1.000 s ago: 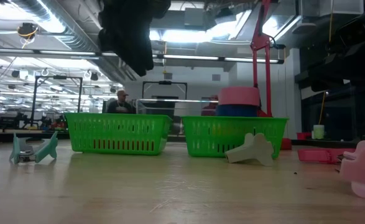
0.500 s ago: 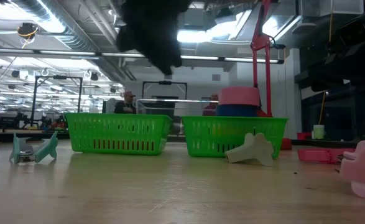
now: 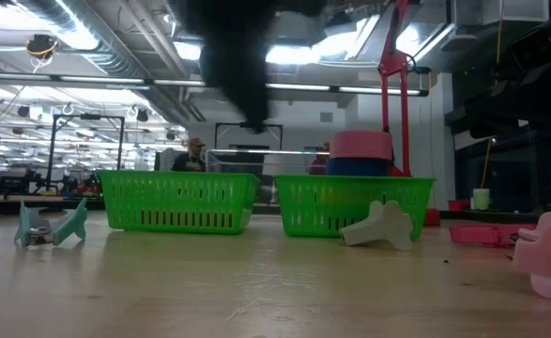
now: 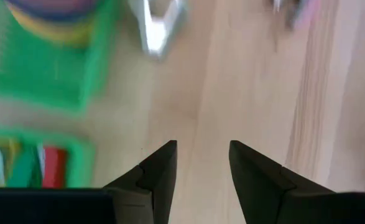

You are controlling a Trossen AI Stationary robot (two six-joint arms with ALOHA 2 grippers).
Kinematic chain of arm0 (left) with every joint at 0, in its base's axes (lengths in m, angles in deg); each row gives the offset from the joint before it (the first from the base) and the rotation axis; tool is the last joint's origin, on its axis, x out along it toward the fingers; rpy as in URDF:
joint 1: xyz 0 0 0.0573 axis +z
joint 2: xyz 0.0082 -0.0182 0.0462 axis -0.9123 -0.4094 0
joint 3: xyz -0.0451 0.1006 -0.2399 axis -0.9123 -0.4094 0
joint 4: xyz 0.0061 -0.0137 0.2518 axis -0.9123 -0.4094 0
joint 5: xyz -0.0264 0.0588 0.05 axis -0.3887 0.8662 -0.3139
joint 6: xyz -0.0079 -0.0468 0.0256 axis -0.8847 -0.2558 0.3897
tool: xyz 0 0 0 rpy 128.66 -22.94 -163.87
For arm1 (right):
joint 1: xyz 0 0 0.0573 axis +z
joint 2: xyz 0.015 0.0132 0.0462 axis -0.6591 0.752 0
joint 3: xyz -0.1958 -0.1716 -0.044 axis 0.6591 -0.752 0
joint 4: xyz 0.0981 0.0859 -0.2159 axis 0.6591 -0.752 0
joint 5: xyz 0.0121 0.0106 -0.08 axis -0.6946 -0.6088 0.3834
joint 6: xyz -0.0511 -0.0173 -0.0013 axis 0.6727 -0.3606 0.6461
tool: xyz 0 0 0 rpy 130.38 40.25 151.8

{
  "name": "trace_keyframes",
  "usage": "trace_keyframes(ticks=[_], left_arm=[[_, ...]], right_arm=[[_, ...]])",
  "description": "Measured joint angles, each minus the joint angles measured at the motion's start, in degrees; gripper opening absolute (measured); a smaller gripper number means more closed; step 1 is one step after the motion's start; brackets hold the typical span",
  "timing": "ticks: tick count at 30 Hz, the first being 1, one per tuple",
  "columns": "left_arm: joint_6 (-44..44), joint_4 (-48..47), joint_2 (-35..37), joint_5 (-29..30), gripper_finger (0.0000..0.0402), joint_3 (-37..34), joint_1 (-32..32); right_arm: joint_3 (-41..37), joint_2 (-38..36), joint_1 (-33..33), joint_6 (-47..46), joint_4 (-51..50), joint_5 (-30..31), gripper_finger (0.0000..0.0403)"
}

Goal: Pick and place Stapler, Stapler remover, tape
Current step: Put the light blue staple remover into the transparent bin

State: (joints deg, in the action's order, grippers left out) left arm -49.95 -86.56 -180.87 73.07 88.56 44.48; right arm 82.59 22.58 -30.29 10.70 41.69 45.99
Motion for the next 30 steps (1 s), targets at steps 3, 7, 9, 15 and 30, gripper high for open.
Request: trace_keyframes(ticks=[3, 7, 9, 15, 30], left_arm=[[-3.5, -5.5, 0.3, -1.5, 0.0143, 0.0, -1.4], [-10.8, -9.6, 0.9, -2.3, 0.0143, 0.0, -3.3], [-14.8, -11.9, 0.9, -2.3, 0.0143, 0.0, -4.2], [-40.4, -14.7, 2.6, -5.2, 0.0143, -2.2, -5.5], [-70.8, -13.4, 3.3, -9.9, 0.0143, -10.8, -4.0]], right_arm=[[0.0, 0.0, 0.0, 0.0, 0.0, 0.0, 0.0072], [0.0, 0.0, 0.0, 0.0, 0.0, 0.0, 0.0072], [0.0, 0.0, 0.0, 0.0, 0.0, 0.0, 0.0072], [0.0, 0.0, 0.0, 0.0, 0.0, 0.0, 0.0072], [0.0, 0.0, 0.0, 0.0, 0.0, 0.0, 0.0072]])
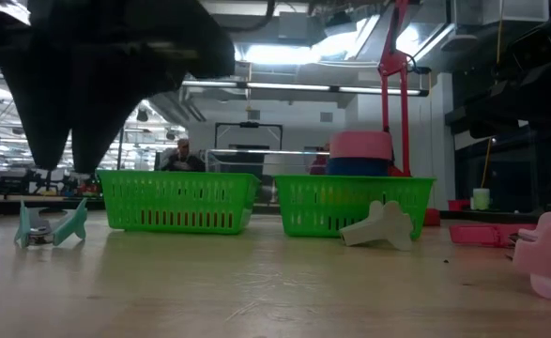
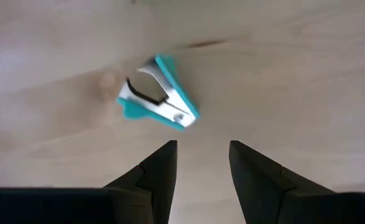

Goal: Pick and place Stapler, Stapler remover, tape
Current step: Put the light blue staple remover into the transparent bin

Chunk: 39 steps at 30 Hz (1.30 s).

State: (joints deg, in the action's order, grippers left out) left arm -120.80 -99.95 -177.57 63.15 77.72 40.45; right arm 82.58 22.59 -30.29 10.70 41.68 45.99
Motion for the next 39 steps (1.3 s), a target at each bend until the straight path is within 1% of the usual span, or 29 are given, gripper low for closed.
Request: trace_keyframes(ticks=[4, 7, 12, 18, 24, 28, 39], left_arm=[[0.2, -0.1, 0.0, -0.3, 0.0143, -0.4, 0.7], [-1.8, -1.0, 0.0, -0.4, 0.0143, -0.4, 0.9], [-2.7, -3.8, 0.0, -0.5, 0.0143, -0.4, 1.3], [-6.3, -3.8, 0.0, -1.5, 0.0143, -0.5, 2.0], [-8.2, 1.4, 0.0, -2.6, 0.0143, -4.9, 2.0], [-8.2, 6.0, 0.0, -2.0, 0.0143, -7.3, 2.5], [-6.2, 6.4, 0.0, 0.4, 0.0143, -8.0, 4.2]], right_arm=[[0.0, 0.0, 0.0, 0.0, 0.0, 0.0, 0.0072], [0.0, 0.0, 0.0, 0.0, 0.0, 0.0, 0.0072], [0.0, 0.0, 0.0, 0.0, 0.0, 0.0, 0.0072], [0.0, 0.0, 0.0, 0.0, 0.0, 0.0, 0.0072], [0.0, 0.0, 0.0, 0.0, 0.0, 0.0, 0.0072], [0.0, 0.0, 0.0, 0.0, 0.0, 0.0, 0.0072], [0.0, 0.0, 0.0, 0.0, 0.0, 0.0, 0.0072]])
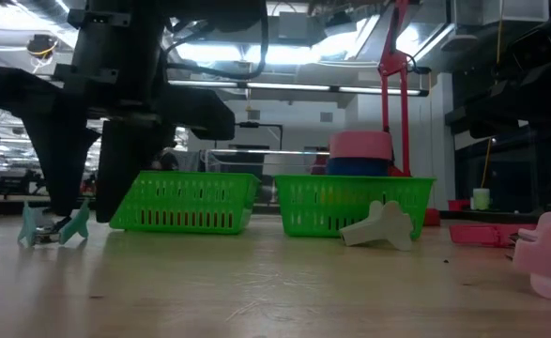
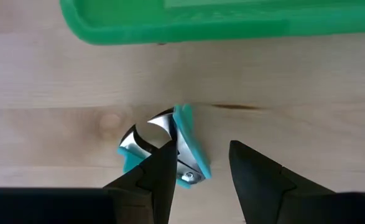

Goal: Pick and place Stapler, Stapler remover, tape
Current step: Put the light blue staple remover into the transparent bin

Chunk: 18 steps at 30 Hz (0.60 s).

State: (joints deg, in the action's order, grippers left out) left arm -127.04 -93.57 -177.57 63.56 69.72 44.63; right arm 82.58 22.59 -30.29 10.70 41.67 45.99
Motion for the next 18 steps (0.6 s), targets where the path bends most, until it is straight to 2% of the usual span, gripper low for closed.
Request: trace_keyframes(ticks=[13, 18], left_arm=[[1.7, 4.5, 0.2, -2.6, 0.0142, -4.8, 0.3], [3.3, 5.1, 0.4, -1.8, 0.0111, -4.9, 0.3]], right_arm=[[0.0, 0.0, 0.0, 0.0, 0.0, 0.0, 0.0072], [0.0, 0.0, 0.0, 0.0, 0.0, 0.0, 0.0072]])
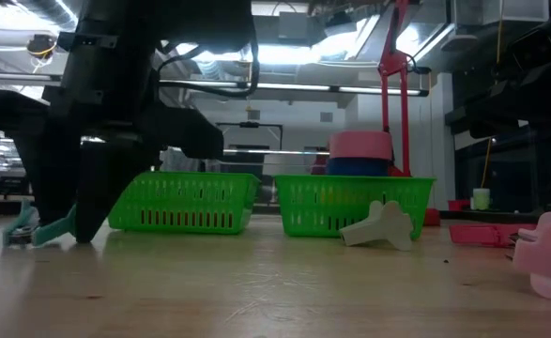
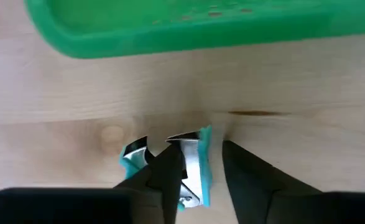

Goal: Pick and place Stapler, Stapler remover, tape
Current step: Put the light blue staple remover into the transparent bin

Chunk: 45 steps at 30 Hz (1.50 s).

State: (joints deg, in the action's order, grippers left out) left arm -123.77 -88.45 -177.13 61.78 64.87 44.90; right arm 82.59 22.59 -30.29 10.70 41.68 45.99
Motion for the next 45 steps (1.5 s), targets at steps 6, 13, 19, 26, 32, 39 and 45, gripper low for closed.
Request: trace_keyframes(ticks=[6, 13, 19, 26, 32, 39, 45], left_arm=[[0.4, 0.7, 0.6, 2.4, 0.0043, -0.1, 0.0], [1.6, 0.6, 1.3, 2.6, 0.0055, -0.1, 0.0], [3.9, 0.8, 1.3, 2.4, 0.0137, -0.1, -0.1], [5.2, 1.8, 1.3, 0.7, 0.0175, -0.1, -0.1], [5.1, 1.9, 1.6, -1.1, 0.0168, 0.4, -0.3], [4.9, 1.2, 3.0, 1.0, 0.0155, 0.5, -0.4], [4.9, 0.3, 3.3, -0.7, 0.0144, 0.5, -0.5]], right_arm=[[0.0, 0.0, 0.0, 0.0, 0.0, 0.0, 0.0072], [0.0, 0.0, 0.0, 0.0, 0.0, 0.0, 0.0072], [0.0, 0.0, 0.0, 0.0, 0.0, 0.0, 0.0072], [0.0, 0.0, 0.0, 0.0, 0.0, 0.0, 0.0072], [0.0, 0.0, 0.0, 0.0, 0.0, 0.0, 0.0072], [0.0, 0.0, 0.0, 0.0, 0.0, 0.0, 0.0072], [0.0, 0.0, 0.0, 0.0, 0.0, 0.0, 0.0072]])
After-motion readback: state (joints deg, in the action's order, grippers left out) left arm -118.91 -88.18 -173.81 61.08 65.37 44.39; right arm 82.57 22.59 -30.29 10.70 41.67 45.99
